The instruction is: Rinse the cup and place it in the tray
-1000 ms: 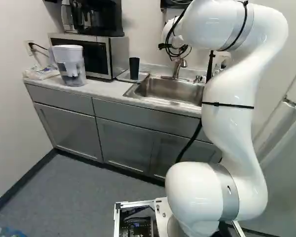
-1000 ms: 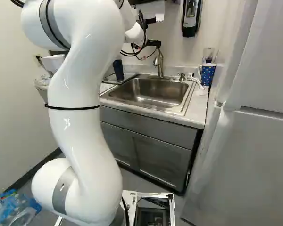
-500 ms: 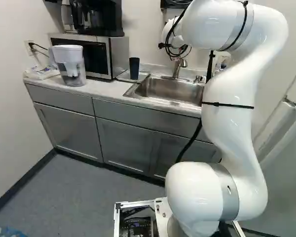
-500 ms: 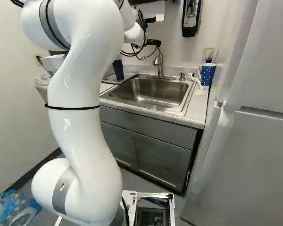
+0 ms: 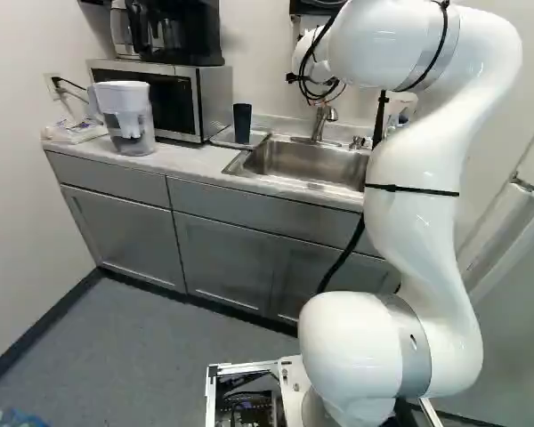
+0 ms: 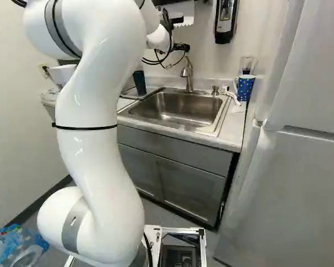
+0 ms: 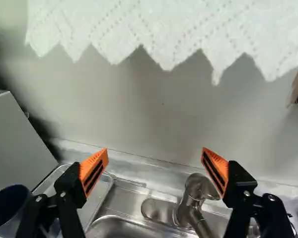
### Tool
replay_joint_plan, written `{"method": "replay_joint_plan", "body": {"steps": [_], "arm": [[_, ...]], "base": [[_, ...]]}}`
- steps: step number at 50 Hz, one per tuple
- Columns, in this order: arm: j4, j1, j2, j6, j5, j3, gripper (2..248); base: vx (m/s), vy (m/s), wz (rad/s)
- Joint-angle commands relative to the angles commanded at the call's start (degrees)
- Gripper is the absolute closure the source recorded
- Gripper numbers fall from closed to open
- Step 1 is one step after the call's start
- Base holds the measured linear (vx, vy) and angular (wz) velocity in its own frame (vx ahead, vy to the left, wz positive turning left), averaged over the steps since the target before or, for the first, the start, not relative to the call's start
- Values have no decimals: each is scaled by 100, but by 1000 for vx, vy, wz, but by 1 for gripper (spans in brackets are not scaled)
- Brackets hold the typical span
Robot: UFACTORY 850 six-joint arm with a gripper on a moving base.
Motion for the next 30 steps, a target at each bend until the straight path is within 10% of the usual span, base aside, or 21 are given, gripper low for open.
{"method": "replay_joint_plan", "body": {"steps": [30], "arm": [[0,-248,430,0,-20,432,3]], "base": [[0,0,0]]}}
